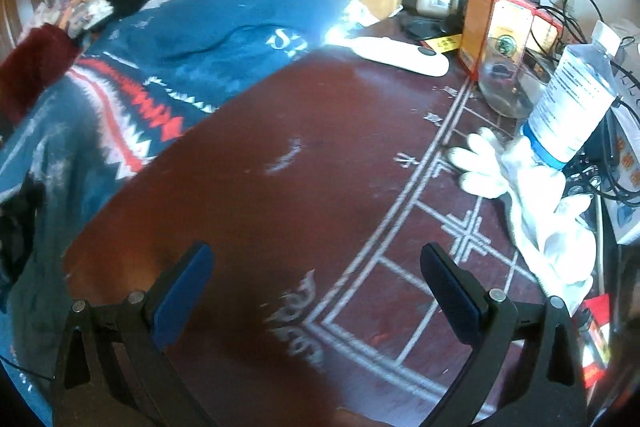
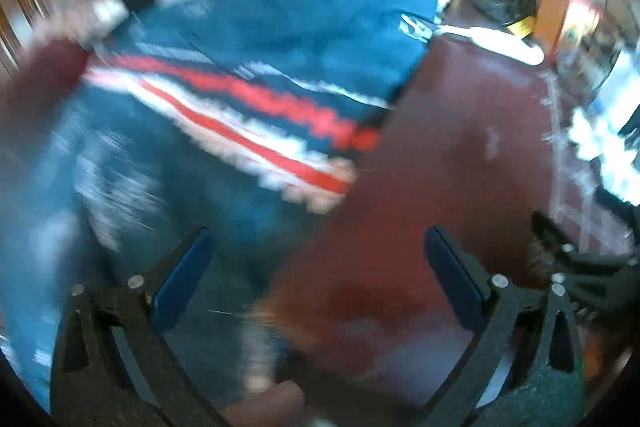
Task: Fold large clothes
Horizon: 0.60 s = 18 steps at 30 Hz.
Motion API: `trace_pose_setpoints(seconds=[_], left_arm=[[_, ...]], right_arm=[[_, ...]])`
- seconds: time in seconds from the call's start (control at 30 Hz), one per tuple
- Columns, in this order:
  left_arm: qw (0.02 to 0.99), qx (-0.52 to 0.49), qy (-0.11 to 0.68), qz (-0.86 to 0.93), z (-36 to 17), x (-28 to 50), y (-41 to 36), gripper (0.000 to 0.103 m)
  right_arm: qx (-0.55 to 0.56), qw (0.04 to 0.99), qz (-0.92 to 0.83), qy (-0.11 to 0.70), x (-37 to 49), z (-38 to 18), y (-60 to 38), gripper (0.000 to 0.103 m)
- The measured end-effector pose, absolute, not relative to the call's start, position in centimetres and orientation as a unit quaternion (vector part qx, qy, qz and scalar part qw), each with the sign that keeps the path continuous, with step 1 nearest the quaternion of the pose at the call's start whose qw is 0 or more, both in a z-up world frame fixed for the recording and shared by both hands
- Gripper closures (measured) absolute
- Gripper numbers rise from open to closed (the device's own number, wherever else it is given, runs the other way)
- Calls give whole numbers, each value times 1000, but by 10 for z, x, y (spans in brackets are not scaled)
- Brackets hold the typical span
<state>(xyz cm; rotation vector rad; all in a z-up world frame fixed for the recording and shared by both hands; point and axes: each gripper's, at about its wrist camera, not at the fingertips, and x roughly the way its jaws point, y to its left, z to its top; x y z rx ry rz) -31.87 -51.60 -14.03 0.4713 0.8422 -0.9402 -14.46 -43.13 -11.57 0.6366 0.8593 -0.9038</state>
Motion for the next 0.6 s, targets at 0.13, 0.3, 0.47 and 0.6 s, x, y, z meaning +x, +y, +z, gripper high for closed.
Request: trace_pose_setpoints(seconds=[0.13, 0.3, 0.47, 0.6], left_arm=[[770, 218, 399, -448, -146, -326, -536, 0], [755, 221, 427, -447, -163, -325, -568, 0], [748, 232, 422, -456, -176, -324, -591, 0], [743, 234, 419, -466, -175, -323, -607, 0]], right_arm=[[290, 740, -435, 423, -158, -151, -461, 0], [294, 731, -438, 433, -170, -177, -483, 0], [277, 742, -437, 427, -171, -182, -499, 0], [266, 750, -438, 418, -168, -182, -509, 0]])
